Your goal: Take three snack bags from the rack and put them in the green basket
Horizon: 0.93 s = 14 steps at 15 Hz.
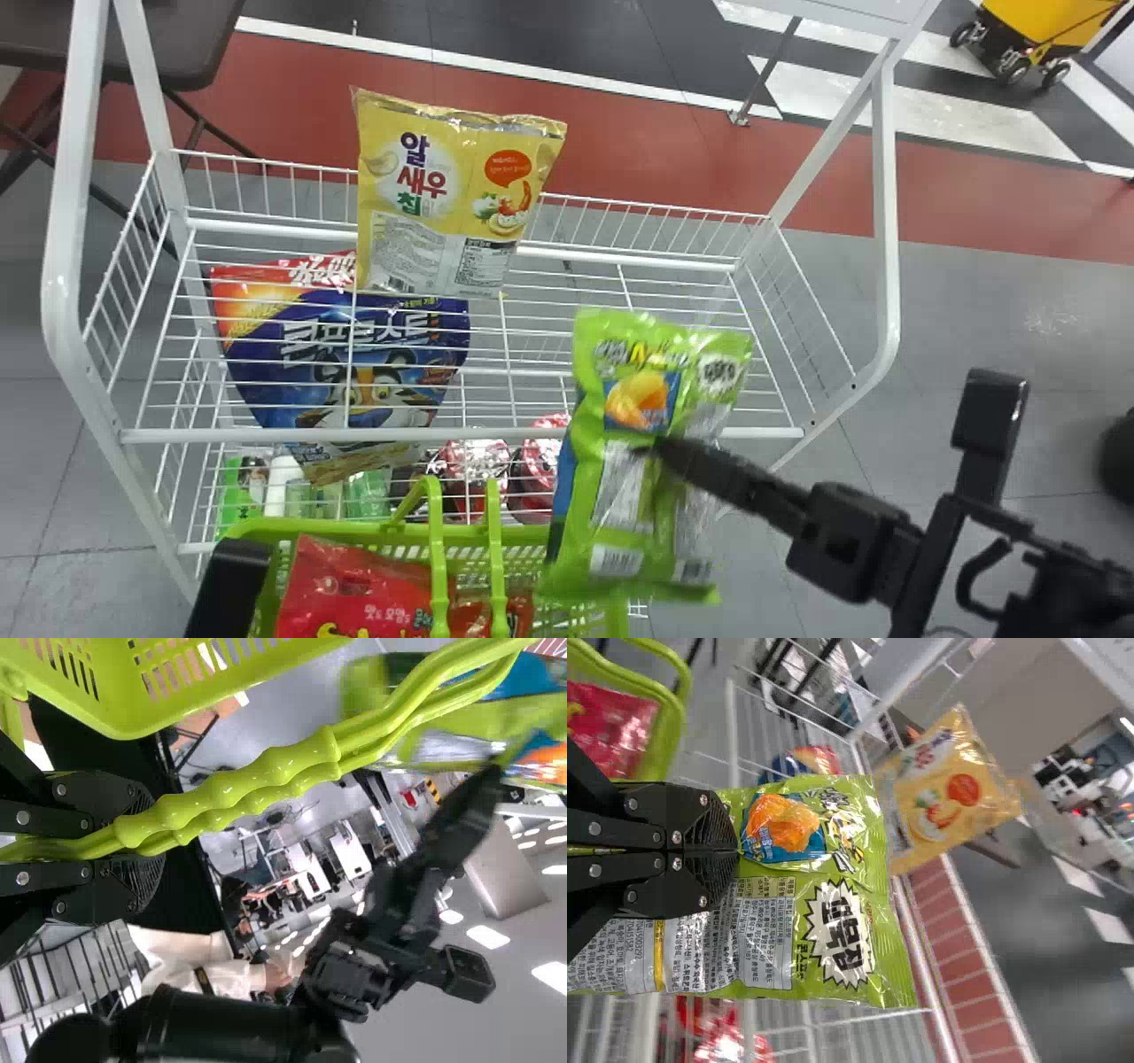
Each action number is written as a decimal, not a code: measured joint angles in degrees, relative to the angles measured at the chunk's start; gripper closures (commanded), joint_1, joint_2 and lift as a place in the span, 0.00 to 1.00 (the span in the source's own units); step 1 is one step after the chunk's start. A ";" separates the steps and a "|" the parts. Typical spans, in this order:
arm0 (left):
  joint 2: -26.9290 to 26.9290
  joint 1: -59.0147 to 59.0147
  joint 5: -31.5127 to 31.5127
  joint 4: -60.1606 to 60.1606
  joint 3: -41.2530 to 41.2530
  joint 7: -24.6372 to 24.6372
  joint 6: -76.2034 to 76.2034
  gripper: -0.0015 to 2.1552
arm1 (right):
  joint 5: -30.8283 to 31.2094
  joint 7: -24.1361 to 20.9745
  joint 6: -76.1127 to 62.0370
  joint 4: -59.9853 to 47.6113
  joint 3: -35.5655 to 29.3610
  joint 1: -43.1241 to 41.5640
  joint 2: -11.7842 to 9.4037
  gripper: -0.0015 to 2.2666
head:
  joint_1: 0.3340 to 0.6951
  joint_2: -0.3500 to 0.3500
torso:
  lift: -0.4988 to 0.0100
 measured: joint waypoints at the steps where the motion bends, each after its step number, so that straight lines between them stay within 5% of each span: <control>1: -0.33 -0.14 -0.25 0.14 -0.21 0.04 0.00 0.89 | 0.07 1.04 1.75 0.40 0.21 0.65 -0.01 0.96 | 1.00 0.00 | 0.95; 5: -1.64 -1.00 -0.86 1.20 -0.84 0.09 0.00 0.89 | 0.29 2.60 8.03 4.35 3.24 2.61 -2.38 0.96 | 1.00 0.00 | 0.95; 10: -2.34 -1.81 -1.86 1.80 -1.91 0.32 0.09 0.89 | 3.04 2.92 7.27 12.31 15.16 4.06 -5.73 0.96 | 1.00 0.00 | 0.95; 11: -2.37 -1.96 -1.88 1.79 -1.95 0.27 0.15 0.89 | 4.79 2.56 6.02 13.01 17.09 4.04 -5.81 0.90 | 1.00 0.00 | 0.95; 12: -2.36 -2.04 -1.88 1.77 -1.95 0.25 0.17 0.89 | 6.09 2.08 5.46 13.65 18.25 3.79 -5.90 0.69 | 1.00 0.00 | 0.95; 13: -2.31 -2.13 -1.85 1.72 -1.92 0.20 0.18 0.89 | 6.84 1.70 5.48 14.21 18.76 3.42 -6.04 0.22 | 1.00 0.00 | 0.95; 14: -2.24 -2.22 -1.79 1.71 -1.83 0.18 0.22 0.89 | 7.21 1.52 5.40 14.46 18.86 3.17 -6.11 0.00 | 1.00 0.00 | 0.95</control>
